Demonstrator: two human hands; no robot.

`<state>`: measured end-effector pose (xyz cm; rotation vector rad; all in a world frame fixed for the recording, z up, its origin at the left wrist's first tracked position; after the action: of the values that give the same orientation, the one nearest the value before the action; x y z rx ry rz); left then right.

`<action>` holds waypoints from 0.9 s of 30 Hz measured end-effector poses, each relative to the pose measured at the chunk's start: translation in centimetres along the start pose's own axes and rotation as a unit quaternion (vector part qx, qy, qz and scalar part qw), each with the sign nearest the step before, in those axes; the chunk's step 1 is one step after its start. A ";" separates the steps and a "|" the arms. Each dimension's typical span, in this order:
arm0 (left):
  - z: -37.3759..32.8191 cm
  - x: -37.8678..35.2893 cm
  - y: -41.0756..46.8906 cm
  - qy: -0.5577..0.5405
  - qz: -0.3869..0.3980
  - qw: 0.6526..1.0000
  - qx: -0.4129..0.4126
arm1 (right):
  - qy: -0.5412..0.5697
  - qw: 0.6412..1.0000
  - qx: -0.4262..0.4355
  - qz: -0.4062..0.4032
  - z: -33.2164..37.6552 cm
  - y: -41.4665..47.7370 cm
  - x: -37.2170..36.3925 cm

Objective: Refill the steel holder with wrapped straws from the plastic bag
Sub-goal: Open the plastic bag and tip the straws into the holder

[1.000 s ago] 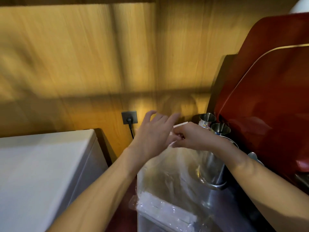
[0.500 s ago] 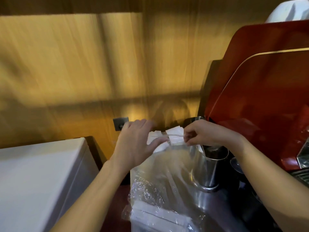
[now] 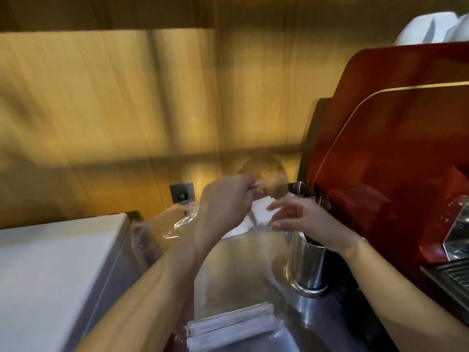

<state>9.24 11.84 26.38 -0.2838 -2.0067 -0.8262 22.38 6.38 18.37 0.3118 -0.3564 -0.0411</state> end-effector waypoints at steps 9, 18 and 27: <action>-0.3 4.6 -0.2 -0.005 -0.125 0.992 0.005 | 0.031 0.989 0.039 -0.137 -2.2 -1.5 -1.8; -7.8 -0.7 -4.5 0.240 0.010 0.906 -0.349 | -0.011 0.988 0.070 -0.134 0.3 -1.0 -2.1; -5.8 -0.2 -1.5 0.311 0.036 0.903 -0.294 | 0.034 0.992 0.056 -0.111 -0.9 -2.0 -2.5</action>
<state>12.47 6.90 27.62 -0.3725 -1.1161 -1.2775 20.38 5.02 16.08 0.4628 -0.2547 -0.2280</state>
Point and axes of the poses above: each hand's wrist, its own y-axis towards the middle knuckle, its own x-axis out of the back of the hand, z = x × y, the point moved 7 cm from there along y, towards the middle knuckle, and after that the axes turned 12 degrees about x, right-handed, at the moved point
